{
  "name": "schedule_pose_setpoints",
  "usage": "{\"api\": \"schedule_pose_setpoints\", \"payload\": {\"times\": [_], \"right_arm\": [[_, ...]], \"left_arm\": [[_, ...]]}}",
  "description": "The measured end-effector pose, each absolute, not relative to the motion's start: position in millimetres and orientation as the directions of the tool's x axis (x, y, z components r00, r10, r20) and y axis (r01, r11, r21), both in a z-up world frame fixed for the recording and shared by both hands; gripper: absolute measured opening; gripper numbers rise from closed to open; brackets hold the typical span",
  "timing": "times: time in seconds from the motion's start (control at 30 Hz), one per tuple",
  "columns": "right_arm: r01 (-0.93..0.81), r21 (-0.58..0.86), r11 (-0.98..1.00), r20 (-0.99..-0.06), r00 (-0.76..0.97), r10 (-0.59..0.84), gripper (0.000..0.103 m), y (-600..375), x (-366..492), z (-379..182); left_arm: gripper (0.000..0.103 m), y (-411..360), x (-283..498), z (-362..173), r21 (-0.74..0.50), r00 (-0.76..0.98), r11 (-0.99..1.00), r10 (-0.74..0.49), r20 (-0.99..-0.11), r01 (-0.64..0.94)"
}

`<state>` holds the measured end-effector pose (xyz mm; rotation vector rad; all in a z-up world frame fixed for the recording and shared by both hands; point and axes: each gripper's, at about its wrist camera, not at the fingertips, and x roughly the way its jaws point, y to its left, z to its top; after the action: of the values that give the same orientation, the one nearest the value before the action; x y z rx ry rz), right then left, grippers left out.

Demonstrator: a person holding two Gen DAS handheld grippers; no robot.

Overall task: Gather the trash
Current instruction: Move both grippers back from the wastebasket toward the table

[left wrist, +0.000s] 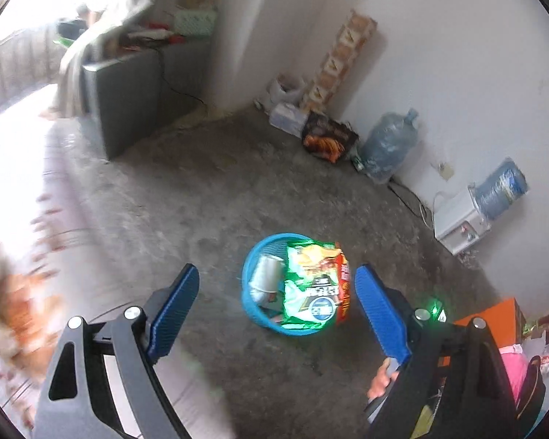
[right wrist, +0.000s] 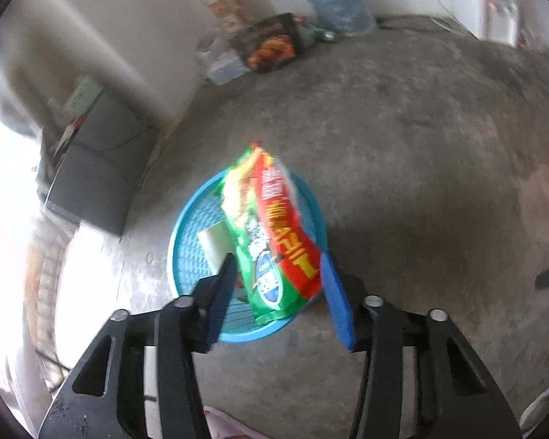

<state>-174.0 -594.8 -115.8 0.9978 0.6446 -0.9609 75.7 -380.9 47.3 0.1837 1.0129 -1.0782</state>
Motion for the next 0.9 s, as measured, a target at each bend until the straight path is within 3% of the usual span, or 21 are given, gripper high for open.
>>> {"api": "schedule_pose_setpoints", "payload": {"times": [0.17, 0.27, 0.4, 0.47, 0.7, 0.9], "right_arm": [[0.855, 0.263, 0.448, -0.859, 0.419, -0.294, 0.031, -595, -115, -114], [0.828, 0.104, 0.551, -0.933, 0.274, -0.235, 0.027, -607, -67, -146], [0.820, -0.073, 0.567, -0.991, 0.006, -0.136, 0.011, -638, -28, -216], [0.819, -0.150, 0.553, -0.988, -0.100, -0.120, 0.012, -652, -18, -244], [0.851, -0.180, 0.494, -0.975, -0.222, 0.027, 0.009, -678, 3, -295], [0.819, -0.273, 0.504, -0.941, -0.337, 0.038, 0.009, -679, 24, -327]], "left_arm": [[0.085, -292, 89, 72, -0.316, 0.171, 0.545, -0.665, -0.727, 0.777], [0.085, -243, 96, 77, -0.311, 0.221, 0.583, -0.666, -0.713, 0.751], [0.085, -189, 106, 74, -0.324, 0.272, 0.643, -0.651, -0.709, 0.693], [0.085, -170, 112, 71, -0.321, 0.297, 0.672, -0.636, -0.712, 0.668], [0.085, -120, 140, 62, -0.314, 0.377, 0.761, -0.580, -0.723, 0.568], [0.085, -98, 159, 55, -0.313, 0.394, 0.795, -0.548, -0.738, 0.520]]}}
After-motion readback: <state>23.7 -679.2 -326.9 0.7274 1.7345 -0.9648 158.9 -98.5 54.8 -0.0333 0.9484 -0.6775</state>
